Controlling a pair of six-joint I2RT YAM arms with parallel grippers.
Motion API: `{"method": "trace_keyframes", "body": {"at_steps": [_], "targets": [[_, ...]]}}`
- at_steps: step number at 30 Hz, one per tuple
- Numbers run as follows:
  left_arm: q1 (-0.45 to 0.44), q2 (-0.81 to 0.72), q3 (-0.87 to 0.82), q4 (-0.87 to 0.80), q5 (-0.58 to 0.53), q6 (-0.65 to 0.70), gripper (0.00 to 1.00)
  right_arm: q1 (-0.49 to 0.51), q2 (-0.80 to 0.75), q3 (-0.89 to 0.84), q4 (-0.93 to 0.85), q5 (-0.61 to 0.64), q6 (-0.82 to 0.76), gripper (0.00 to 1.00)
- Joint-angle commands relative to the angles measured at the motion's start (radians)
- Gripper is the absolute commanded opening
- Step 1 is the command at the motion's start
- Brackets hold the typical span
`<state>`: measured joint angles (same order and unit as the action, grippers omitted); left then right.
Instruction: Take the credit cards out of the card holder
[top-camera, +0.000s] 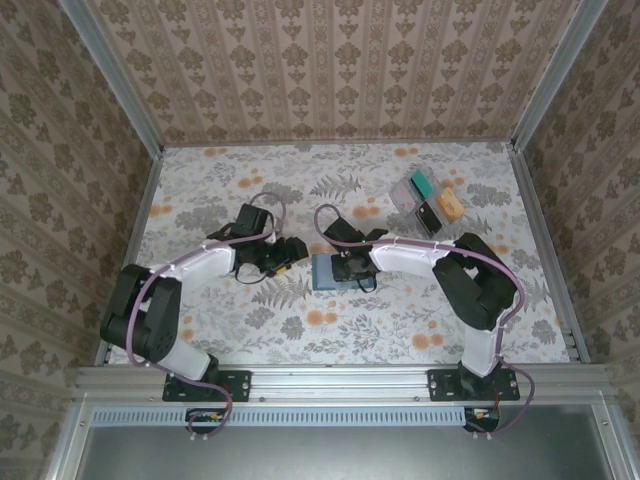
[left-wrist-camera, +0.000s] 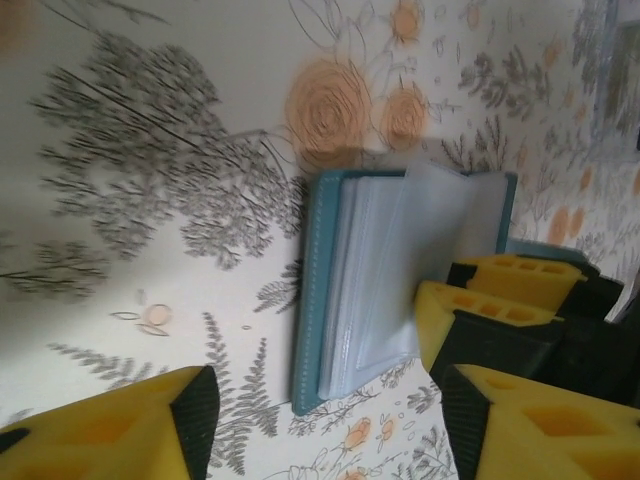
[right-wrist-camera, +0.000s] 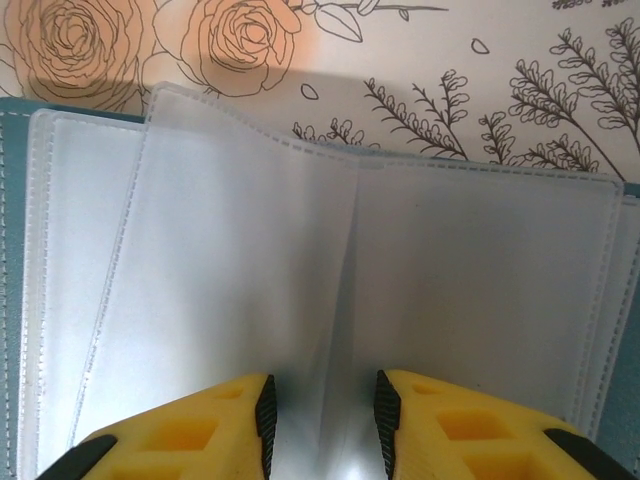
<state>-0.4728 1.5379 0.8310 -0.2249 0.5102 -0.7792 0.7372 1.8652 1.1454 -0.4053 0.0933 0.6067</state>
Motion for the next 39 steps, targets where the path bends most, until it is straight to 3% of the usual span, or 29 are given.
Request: {"method": "trace_keyframes", "body": {"at_steps": [1,5,11,29,39], "targets": [[-0.042,0.037,0.048,0.04,0.023,-0.035,0.59,-0.018,0.022,-0.054,0.003,-0.018,0.013,0.35],[-0.083,0.095,0.083,0.05,0.029,-0.046,0.47,-0.021,0.013,-0.068,0.02,-0.032,0.013,0.35],[-0.104,0.168,0.138,0.023,0.013,-0.037,0.39,-0.025,-0.005,-0.084,0.037,-0.042,0.012,0.34],[-0.125,0.277,0.2,-0.021,0.008,0.008,0.36,-0.032,-0.034,-0.11,0.062,-0.066,0.017,0.34],[-0.133,0.249,0.224,-0.12,-0.09,0.055,0.36,-0.033,-0.038,-0.11,0.057,-0.066,0.022,0.33]]}}
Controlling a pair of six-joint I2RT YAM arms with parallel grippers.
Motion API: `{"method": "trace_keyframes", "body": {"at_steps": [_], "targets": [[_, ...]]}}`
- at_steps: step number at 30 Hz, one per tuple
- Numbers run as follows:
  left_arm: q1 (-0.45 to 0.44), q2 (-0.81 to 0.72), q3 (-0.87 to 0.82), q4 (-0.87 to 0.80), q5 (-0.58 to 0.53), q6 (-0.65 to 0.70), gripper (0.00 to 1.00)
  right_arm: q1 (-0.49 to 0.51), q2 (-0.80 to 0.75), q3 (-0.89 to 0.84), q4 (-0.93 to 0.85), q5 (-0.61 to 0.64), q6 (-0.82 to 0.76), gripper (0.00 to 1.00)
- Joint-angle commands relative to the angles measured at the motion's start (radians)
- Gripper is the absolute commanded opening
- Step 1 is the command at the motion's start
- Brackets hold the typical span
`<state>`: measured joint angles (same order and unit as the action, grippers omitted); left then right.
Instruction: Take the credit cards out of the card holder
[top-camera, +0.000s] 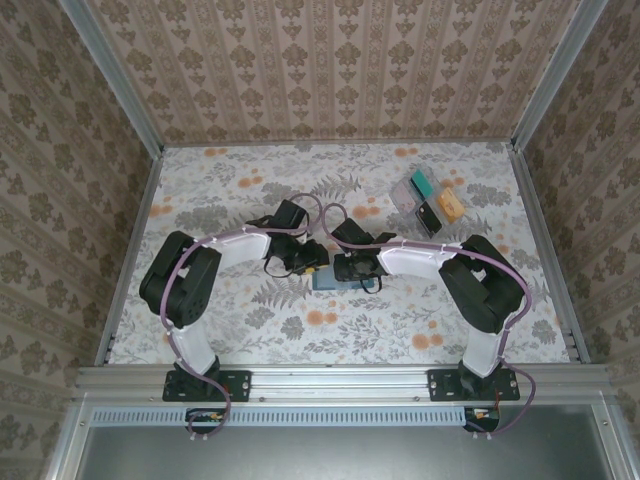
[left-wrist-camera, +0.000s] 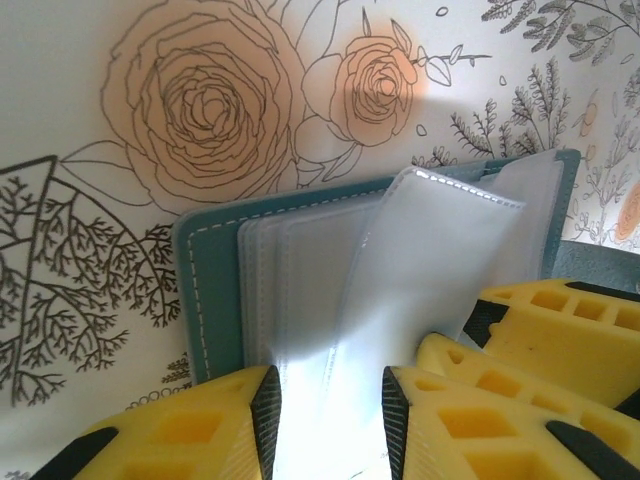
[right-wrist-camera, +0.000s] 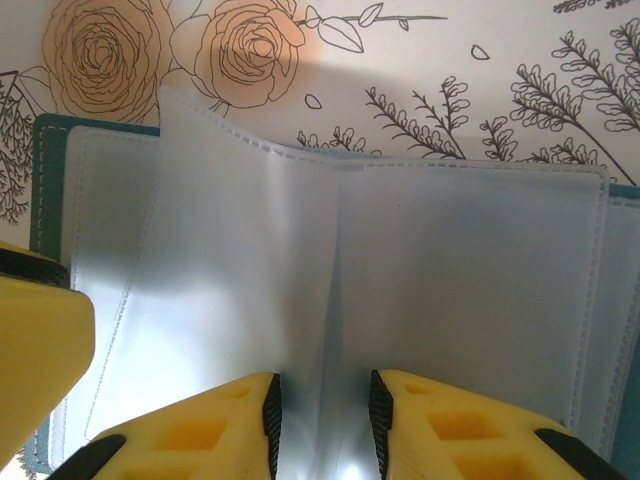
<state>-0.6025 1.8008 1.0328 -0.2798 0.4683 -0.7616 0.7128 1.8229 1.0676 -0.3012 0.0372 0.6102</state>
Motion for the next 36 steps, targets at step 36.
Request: {"method": "trace_keyframes", "body": {"at_steps": [36], "targets": [[-0.024,0.001,0.04,-0.058,-0.027,0.046,0.33,-0.01,-0.007,-0.052,-0.034,-0.022,0.025,0.32]]}}
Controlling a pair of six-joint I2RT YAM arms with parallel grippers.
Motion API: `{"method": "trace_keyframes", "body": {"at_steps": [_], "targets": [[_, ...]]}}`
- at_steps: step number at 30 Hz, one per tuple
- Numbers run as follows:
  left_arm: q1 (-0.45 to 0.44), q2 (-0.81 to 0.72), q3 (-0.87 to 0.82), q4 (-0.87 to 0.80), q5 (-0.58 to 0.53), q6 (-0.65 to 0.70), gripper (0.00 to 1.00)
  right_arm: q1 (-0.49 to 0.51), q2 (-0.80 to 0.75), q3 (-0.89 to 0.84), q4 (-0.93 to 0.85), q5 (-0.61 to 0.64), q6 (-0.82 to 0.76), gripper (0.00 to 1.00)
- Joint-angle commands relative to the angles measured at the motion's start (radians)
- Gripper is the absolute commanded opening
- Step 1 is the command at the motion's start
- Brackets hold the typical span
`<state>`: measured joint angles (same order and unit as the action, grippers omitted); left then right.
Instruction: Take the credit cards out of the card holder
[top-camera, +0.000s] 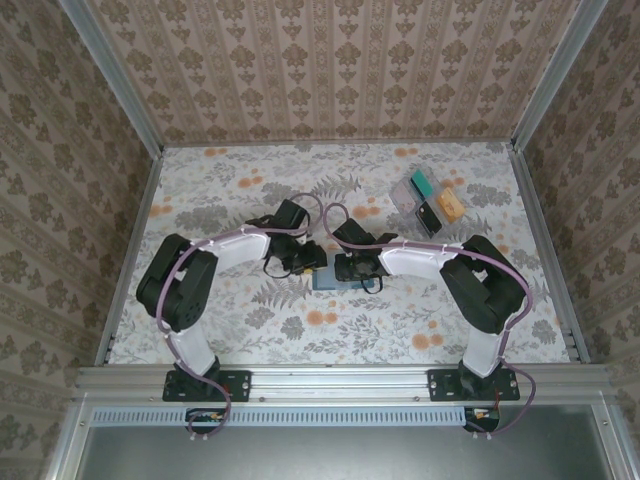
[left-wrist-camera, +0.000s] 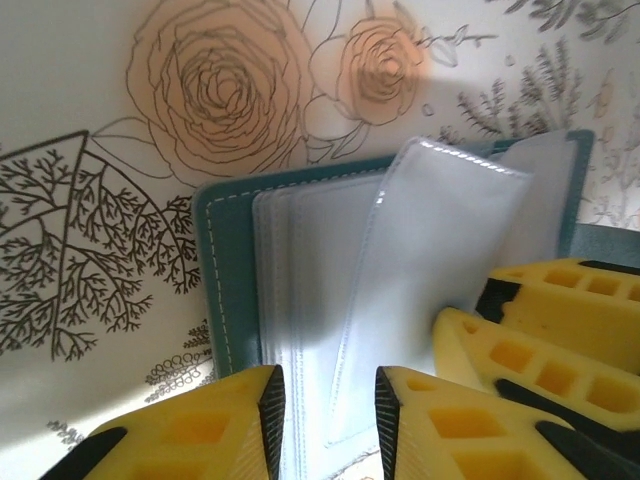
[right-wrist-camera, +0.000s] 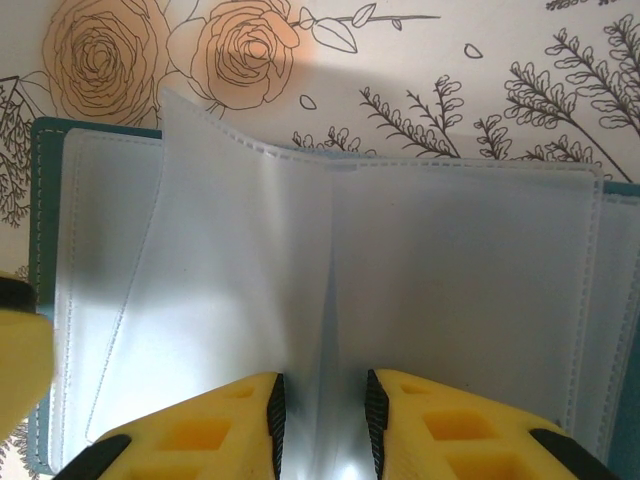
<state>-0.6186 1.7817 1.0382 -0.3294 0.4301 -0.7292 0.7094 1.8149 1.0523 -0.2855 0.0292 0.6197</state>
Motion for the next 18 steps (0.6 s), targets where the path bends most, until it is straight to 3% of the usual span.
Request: {"method": "trace_keyframes", "body": {"at_steps": [1,18], "targets": [[-0.009,0.025,0.038,-0.01,0.009,0.015,0.33,-0.007,0.002,-0.036,-0.049,-0.012,0.016,0.32],[-0.018,0.039,0.052,-0.015,0.016,0.019,0.29,-0.009,0.0,-0.042,-0.046,-0.013,0.017,0.32]]}}
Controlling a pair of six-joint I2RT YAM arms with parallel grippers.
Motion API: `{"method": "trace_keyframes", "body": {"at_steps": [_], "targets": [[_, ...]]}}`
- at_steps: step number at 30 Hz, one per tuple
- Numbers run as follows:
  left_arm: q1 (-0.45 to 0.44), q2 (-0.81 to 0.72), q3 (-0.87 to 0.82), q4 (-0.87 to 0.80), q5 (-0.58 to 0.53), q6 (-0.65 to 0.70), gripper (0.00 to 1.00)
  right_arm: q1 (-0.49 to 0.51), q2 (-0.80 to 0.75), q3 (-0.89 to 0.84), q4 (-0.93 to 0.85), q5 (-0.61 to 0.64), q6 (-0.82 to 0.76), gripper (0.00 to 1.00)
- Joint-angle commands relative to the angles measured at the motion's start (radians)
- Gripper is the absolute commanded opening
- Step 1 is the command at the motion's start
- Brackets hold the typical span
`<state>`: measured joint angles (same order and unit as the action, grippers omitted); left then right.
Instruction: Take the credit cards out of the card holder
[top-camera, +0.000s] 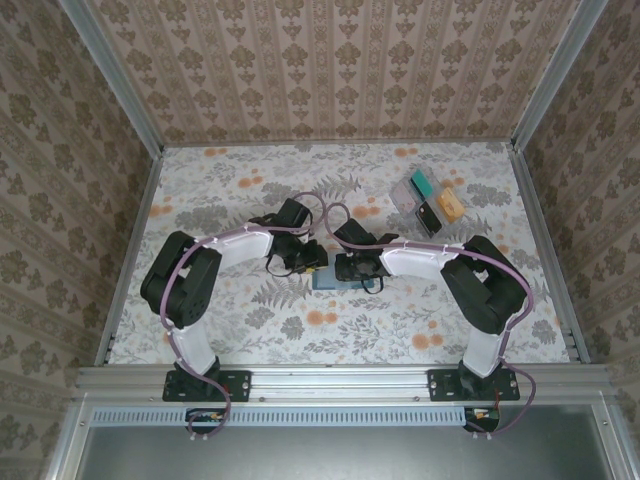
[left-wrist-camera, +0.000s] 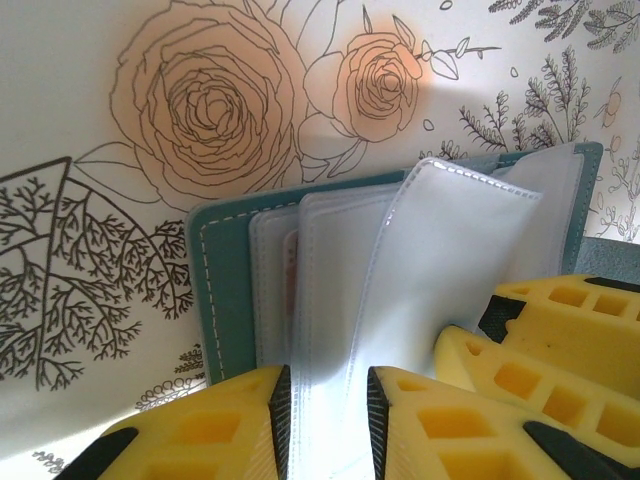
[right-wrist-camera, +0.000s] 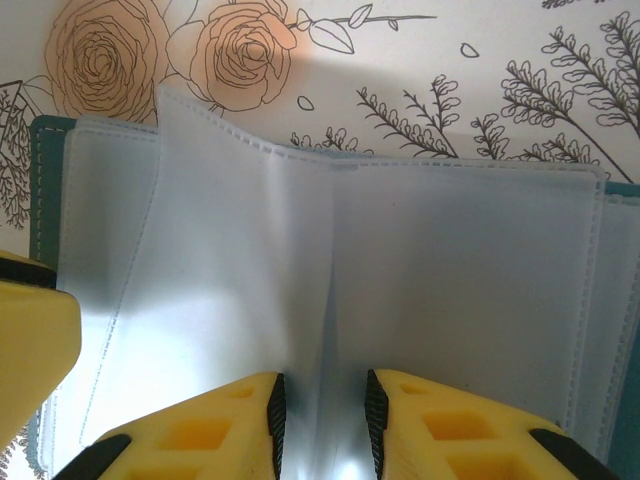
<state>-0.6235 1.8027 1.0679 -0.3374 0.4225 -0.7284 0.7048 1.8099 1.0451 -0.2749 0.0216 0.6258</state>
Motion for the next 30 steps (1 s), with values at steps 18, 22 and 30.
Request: {"method": "trace_keyframes", "body": {"at_steps": [18,22,30], "targets": [[0.012,-0.039,-0.005,0.015,0.072,0.06,0.0,-0.02,-0.099,-0.049,-0.01,-0.062,0.005,0.33],[0.038,-0.082,-0.025,-0.02,0.061,0.094,0.0,-0.024,-0.157,-0.061,0.01,-0.096,0.02,0.39],[0.084,-0.14,-0.056,-0.037,0.096,0.132,0.0,-0.032,-0.231,-0.088,0.032,-0.101,0.067,0.48]]}}
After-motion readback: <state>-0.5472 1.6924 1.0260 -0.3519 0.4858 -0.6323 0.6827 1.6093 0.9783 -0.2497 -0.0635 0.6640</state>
